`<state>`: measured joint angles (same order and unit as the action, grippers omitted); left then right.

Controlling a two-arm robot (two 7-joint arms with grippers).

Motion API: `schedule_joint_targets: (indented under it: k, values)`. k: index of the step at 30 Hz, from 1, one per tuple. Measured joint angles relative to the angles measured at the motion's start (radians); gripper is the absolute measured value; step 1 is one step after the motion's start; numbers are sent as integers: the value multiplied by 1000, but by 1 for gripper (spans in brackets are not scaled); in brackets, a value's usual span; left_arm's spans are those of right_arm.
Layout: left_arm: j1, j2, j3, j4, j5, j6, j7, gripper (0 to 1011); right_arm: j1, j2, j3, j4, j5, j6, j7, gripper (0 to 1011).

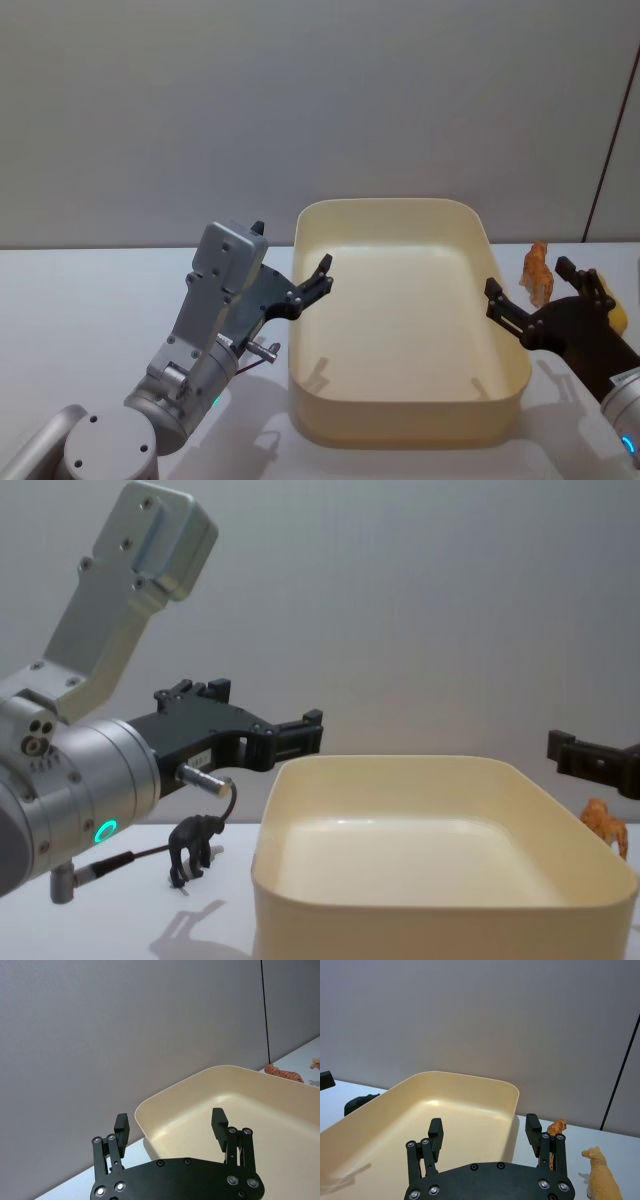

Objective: Pick up the toy alternately with two hands and place it into the central storage box.

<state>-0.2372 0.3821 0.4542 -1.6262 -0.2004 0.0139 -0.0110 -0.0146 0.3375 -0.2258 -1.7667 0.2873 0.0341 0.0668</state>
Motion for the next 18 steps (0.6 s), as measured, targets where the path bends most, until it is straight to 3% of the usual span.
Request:
schedule_joint_targets:
  k: [18]
  values:
    - [0, 0, 0, 0, 0, 0, 0, 1001, 0, 0, 0, 0, 0, 0, 0, 1001]
